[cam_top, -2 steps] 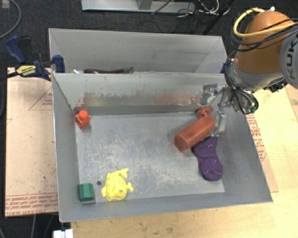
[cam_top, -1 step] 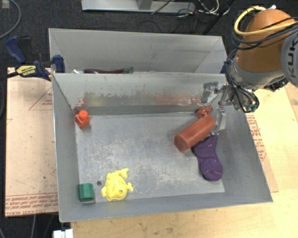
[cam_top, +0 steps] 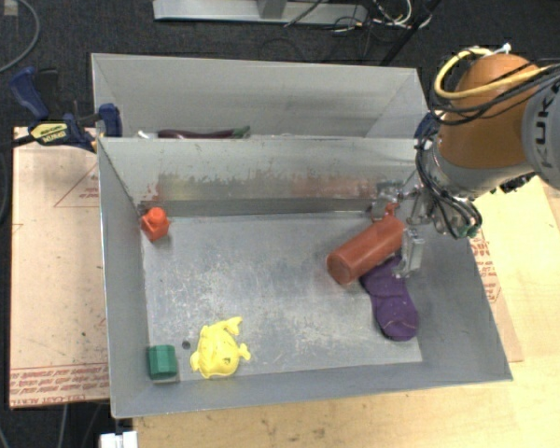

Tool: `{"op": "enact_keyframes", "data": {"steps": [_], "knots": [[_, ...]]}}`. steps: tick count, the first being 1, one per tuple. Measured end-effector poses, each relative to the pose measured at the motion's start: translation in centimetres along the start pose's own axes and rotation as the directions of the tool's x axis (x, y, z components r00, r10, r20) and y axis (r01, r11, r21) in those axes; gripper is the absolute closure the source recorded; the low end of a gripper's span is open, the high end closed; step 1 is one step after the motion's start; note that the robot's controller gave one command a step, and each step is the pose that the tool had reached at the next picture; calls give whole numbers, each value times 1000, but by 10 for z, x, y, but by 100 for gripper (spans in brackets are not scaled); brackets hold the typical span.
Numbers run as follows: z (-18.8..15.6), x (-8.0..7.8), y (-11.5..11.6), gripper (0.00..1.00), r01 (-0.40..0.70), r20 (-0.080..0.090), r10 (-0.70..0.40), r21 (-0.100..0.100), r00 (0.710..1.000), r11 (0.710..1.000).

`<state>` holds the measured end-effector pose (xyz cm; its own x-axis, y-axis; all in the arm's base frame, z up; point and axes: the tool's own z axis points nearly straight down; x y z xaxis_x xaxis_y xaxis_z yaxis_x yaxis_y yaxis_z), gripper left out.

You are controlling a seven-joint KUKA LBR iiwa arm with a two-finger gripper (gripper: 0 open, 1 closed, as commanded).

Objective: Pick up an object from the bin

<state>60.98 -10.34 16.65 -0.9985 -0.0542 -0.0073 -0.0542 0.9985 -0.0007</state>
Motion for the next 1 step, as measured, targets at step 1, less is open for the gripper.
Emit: {"op": "enact_keyframes", "data": {"steps": [1], "knots": [[88,9,9,100,109,8,-109,2,994,994]]}}
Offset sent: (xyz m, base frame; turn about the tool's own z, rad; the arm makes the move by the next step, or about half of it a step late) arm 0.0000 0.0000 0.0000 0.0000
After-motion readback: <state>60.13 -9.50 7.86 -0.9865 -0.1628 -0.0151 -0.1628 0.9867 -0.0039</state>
